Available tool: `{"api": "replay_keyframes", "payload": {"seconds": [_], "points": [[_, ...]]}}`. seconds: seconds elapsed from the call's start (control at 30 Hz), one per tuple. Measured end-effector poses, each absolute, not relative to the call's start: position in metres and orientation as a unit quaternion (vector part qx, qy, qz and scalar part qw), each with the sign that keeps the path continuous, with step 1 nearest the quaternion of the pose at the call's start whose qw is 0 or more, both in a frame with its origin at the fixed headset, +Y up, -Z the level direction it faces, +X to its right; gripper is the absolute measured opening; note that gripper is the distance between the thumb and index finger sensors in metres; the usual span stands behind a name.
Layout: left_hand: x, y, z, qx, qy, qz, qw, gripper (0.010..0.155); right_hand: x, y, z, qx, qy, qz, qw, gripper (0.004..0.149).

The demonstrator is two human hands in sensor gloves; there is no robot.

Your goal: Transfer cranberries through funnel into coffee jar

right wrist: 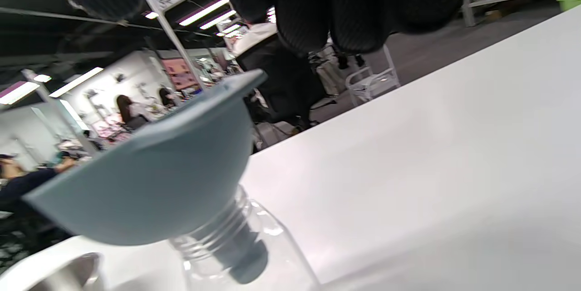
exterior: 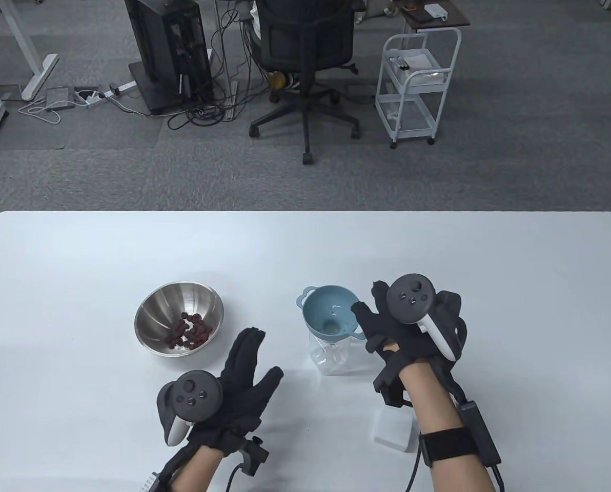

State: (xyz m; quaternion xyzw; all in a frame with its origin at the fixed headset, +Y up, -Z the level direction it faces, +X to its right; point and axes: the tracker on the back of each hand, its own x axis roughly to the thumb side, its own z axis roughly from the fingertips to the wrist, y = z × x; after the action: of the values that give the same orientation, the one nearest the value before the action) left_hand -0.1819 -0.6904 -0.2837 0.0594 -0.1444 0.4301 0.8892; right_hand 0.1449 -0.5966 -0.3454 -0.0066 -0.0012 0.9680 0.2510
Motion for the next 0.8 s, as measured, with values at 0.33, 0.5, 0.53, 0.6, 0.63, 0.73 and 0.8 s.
{"api": "replay_keyframes", "payload": {"seconds": [0.33, 0.5, 0.53, 0.6, 0.63, 0.73, 0.8], "points": [[-0.278, -0.690, -0.321, 0.078, 0.044, 0.413, 0.906, 0.078, 0.171, -0.625, -0.290, 0.147, -0.024, 0.926, 0.346, 0.086], [-0.315, -0.713, -0.334, 0.064, 0.140, 0.410, 0.899, 0.074, 0.181, -0.650, -0.272, 0.156, -0.034, 0.910, 0.384, 0.087], [-0.319, -0.717, -0.335, 0.063, 0.152, 0.407, 0.899, 0.074, 0.182, -0.653, -0.270, 0.155, -0.035, 0.908, 0.388, 0.087], [-0.330, -0.730, -0.340, 0.049, 0.191, 0.407, 0.892, 0.075, 0.186, -0.665, -0.266, 0.152, -0.029, 0.905, 0.395, 0.086], [-0.333, -0.735, -0.341, 0.042, 0.205, 0.408, 0.889, 0.076, 0.187, -0.668, -0.265, 0.150, -0.030, 0.905, 0.398, 0.086], [-0.341, -0.750, -0.345, 0.020, 0.254, 0.407, 0.877, 0.079, 0.190, -0.682, -0.262, 0.144, -0.026, 0.899, 0.413, 0.086], [-0.343, -0.756, -0.347, 0.009, 0.275, 0.398, 0.875, 0.081, 0.191, -0.688, -0.261, 0.142, -0.020, 0.899, 0.414, 0.086]]}}
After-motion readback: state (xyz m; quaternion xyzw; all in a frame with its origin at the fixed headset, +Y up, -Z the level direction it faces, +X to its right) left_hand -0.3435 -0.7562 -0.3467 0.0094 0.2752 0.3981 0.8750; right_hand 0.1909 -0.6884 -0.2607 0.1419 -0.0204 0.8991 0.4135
